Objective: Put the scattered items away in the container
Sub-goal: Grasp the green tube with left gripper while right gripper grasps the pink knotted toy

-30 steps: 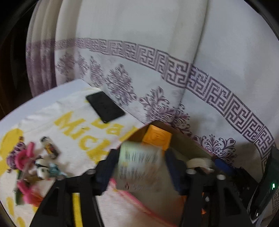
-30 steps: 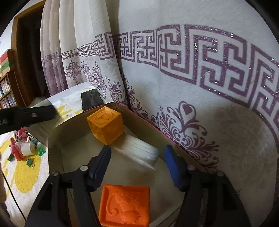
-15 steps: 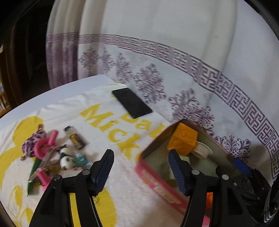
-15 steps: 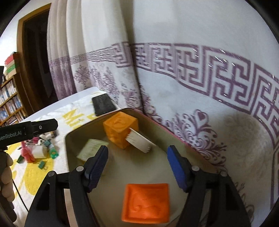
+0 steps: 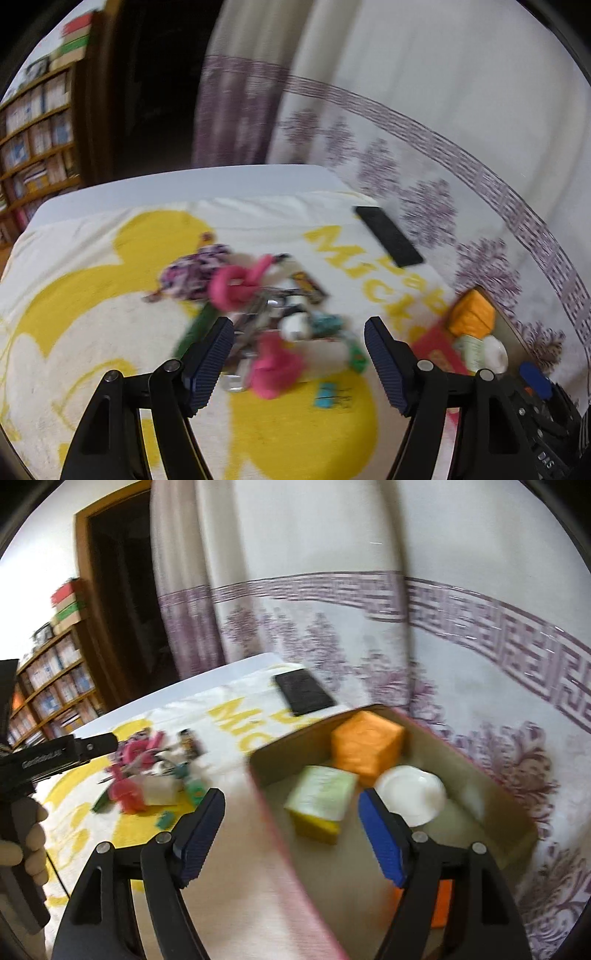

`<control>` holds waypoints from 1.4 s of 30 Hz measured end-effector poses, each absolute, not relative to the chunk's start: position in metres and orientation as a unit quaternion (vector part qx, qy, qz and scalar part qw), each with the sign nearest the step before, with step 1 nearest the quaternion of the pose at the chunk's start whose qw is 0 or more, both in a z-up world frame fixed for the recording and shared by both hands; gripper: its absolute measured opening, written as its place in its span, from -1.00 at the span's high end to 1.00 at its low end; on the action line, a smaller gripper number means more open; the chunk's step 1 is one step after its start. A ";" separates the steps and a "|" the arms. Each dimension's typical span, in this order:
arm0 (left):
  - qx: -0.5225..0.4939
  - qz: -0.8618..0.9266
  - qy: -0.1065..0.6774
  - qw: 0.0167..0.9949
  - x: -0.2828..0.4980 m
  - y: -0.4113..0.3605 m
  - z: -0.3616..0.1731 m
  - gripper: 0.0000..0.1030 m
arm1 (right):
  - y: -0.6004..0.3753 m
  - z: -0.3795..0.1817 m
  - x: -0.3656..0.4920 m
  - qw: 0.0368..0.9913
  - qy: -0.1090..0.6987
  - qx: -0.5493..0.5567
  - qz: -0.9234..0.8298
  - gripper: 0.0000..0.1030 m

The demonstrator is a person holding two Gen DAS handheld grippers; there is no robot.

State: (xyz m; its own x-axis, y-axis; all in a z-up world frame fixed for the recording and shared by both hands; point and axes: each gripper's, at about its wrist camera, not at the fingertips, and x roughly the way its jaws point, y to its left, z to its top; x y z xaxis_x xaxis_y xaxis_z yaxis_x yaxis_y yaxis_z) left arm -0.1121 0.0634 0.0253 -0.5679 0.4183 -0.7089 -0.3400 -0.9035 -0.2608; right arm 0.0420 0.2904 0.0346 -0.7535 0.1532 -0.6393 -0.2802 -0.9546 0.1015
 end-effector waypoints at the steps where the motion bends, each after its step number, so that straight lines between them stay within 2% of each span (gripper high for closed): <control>1: -0.413 0.886 -0.050 0.206 -0.114 0.054 0.023 -0.45 | 0.284 0.034 0.040 0.107 0.093 -0.332 0.932 -0.53; 13: -0.440 0.884 -0.050 0.149 -0.130 -0.012 -0.014 -0.45 | 0.238 0.018 0.016 0.054 0.076 -0.363 0.927 -0.53; 28: -0.475 0.866 0.024 0.153 -0.166 0.021 -0.051 -0.43 | 0.223 0.002 -0.001 0.025 0.070 -0.386 0.920 -0.53; 30: -0.475 0.865 0.022 0.161 -0.172 0.026 -0.051 -0.20 | 0.222 0.002 -0.003 0.022 0.070 -0.386 0.920 -0.53; 31: -0.475 0.864 0.022 0.165 -0.175 0.028 -0.051 -0.16 | 0.222 0.002 -0.004 0.021 0.070 -0.385 0.920 -0.53; 32: -0.475 0.864 0.022 0.166 -0.178 0.031 -0.051 -0.02 | 0.221 0.002 -0.006 0.019 0.070 -0.385 0.920 -0.53; 33: -0.476 0.863 0.022 0.165 -0.181 0.033 -0.051 0.19 | 0.220 0.002 -0.008 0.017 0.069 -0.385 0.920 -0.53; 35: -0.492 0.855 0.020 0.166 -0.188 0.036 -0.060 0.41 | 0.218 0.002 -0.012 0.011 0.066 -0.385 0.921 -0.53; 42: -0.478 0.860 0.015 0.176 -0.187 0.031 -0.066 0.46 | 0.210 -0.002 -0.028 -0.003 0.059 -0.390 0.919 -0.53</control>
